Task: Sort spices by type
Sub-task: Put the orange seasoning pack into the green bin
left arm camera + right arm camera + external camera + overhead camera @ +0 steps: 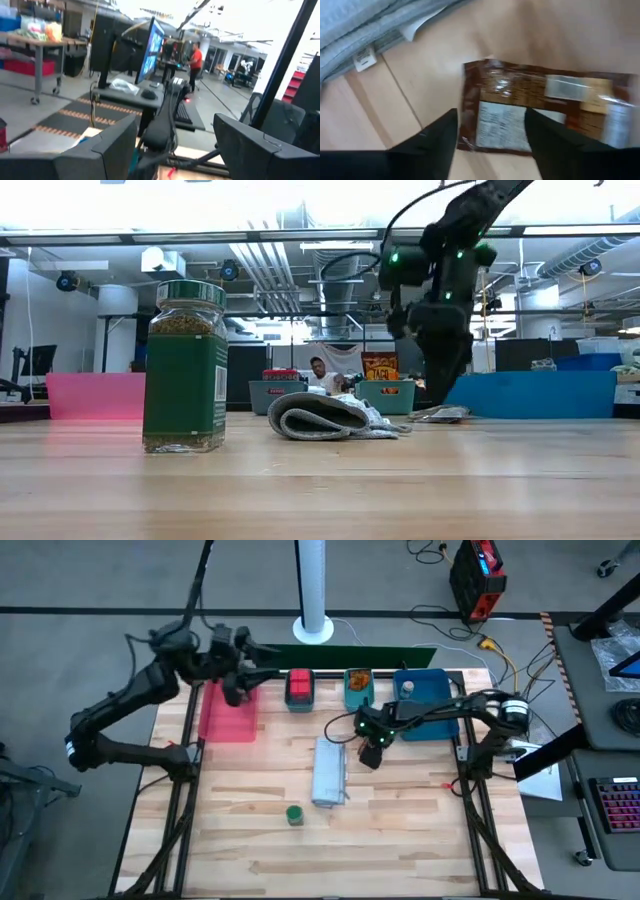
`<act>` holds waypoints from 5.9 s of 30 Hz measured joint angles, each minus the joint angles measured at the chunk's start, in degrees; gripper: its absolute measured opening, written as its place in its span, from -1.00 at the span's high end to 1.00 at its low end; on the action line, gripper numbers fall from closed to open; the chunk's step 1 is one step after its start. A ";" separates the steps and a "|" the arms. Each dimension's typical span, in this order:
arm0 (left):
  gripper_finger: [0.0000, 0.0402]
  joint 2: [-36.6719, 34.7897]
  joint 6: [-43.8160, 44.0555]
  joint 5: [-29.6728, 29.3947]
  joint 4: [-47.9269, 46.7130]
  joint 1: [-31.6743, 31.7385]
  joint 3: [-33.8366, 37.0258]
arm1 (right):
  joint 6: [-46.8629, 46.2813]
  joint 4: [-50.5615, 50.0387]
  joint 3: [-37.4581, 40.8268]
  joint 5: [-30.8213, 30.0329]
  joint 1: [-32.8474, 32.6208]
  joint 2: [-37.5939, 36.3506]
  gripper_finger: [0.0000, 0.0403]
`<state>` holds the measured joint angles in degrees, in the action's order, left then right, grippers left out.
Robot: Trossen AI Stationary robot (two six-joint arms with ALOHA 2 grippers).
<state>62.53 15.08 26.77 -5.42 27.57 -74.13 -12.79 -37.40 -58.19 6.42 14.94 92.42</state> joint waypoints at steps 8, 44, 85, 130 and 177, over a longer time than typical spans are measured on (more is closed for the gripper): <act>-0.23 -4.60 -0.24 -0.89 -0.83 0.00 0.00 | -0.11 1.13 -0.61 4.99 0.33 5.51 -0.49; -0.23 2.79 -13.84 4.65 -17.26 0.00 0.00 | -15.72 0.82 0.32 6.19 -0.28 -18.65 0.96; -0.23 31.09 -13.36 23.82 6.03 -7.53 -0.02 | -29.34 33.83 -0.39 30.24 -0.28 -26.60 0.96; 0.96 14.17 -5.98 -1.35 -3.42 -9.37 0.00 | 0.59 26.41 -16.46 -6.21 -7.05 -26.61 -0.31; 0.68 14.28 -6.37 4.01 -4.97 -9.79 0.02 | 5.87 4.64 -36.14 -1.99 -6.29 -14.49 0.95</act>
<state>76.82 8.71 30.78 -10.40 17.78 -74.11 -6.92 -32.76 -94.33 4.43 8.65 77.93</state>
